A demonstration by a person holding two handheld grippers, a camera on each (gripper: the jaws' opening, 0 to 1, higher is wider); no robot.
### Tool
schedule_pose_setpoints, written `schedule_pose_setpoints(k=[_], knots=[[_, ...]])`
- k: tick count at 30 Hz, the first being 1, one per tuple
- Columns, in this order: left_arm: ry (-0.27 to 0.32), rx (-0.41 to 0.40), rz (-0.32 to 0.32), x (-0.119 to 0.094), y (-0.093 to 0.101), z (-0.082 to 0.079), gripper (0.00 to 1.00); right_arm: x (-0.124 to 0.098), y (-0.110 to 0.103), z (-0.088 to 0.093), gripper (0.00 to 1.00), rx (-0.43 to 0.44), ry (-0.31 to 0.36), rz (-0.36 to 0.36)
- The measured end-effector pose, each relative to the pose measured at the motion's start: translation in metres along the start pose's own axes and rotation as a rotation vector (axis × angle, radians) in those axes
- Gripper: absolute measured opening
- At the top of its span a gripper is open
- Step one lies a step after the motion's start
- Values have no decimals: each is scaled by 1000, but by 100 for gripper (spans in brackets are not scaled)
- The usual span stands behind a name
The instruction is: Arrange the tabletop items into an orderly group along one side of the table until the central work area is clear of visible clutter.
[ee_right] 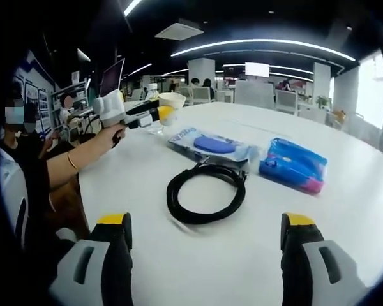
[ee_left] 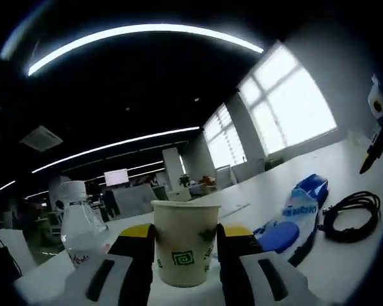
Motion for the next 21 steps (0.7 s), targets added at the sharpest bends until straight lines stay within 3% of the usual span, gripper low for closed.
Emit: schedule_pose_setpoints(k=[8,9,11,21], knots=[[-41,-119,-20,3,-8,15,37,1,0,1,93,-15,-19,15],[-55,-177,-29,2,-9,19,37,1,-1,1,93,-23,-20,20],[-48,-218,-12,3,-9,22,37,2,-2,1,93,-25,-20,21],[-74,-248,-10,5,-9,28,37,1,0,2,92,-19,-25,30]])
Point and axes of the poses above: the point that each gripper's makers call its tool centre point, and the gripper's own axes: x roughly forward along the fingers, y roughly to its right, z roughly out of its underside, the point moved 10 cm from there along -x, roughly backward along the fingers, and after that the axes turned 11 degrees about -y, right-handed, at the moved point
